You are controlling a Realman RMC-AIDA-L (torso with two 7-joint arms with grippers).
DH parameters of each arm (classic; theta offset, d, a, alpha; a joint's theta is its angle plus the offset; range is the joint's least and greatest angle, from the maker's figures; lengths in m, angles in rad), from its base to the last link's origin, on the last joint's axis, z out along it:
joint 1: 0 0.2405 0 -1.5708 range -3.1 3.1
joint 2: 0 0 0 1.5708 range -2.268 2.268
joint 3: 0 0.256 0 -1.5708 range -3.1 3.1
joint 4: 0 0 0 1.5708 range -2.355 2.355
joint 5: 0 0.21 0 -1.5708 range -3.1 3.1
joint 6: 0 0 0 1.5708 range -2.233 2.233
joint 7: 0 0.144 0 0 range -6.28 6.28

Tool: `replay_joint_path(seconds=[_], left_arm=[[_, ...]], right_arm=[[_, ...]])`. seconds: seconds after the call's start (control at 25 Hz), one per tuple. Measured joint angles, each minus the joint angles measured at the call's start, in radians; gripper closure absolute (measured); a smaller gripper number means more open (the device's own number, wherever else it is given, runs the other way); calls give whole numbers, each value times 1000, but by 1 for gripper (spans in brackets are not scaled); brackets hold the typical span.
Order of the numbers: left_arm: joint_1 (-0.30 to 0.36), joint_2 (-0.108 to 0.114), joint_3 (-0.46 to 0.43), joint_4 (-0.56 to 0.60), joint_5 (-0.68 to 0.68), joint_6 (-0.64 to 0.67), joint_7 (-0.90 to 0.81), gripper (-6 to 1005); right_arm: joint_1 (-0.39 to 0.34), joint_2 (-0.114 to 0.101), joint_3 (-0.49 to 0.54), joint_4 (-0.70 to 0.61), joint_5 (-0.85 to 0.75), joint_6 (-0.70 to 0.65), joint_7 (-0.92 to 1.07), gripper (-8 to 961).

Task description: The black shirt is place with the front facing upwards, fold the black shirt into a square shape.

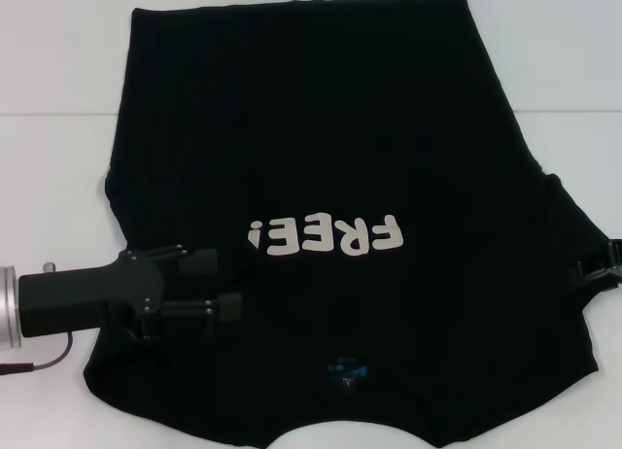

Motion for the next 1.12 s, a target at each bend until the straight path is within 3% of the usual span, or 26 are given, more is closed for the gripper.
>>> replay_joint_path(seconds=[0.24,0.44,0.68,1.12], left_arm=[[2,-2,0,0,0,0,0,126],[2,-3,0,0,0,0,0,127],[2,-4,0,-1,0,0,1,127],[1,-4,0,-13,0,0,2,126]], right_arm=[[0,0,-3,0,-4,5,1,445],[0,0,-9,3,-5,7,2,700],[0,0,-17,7,-6,9,3,926],[-15,-10,-3,-55,0,-13,3,937]])
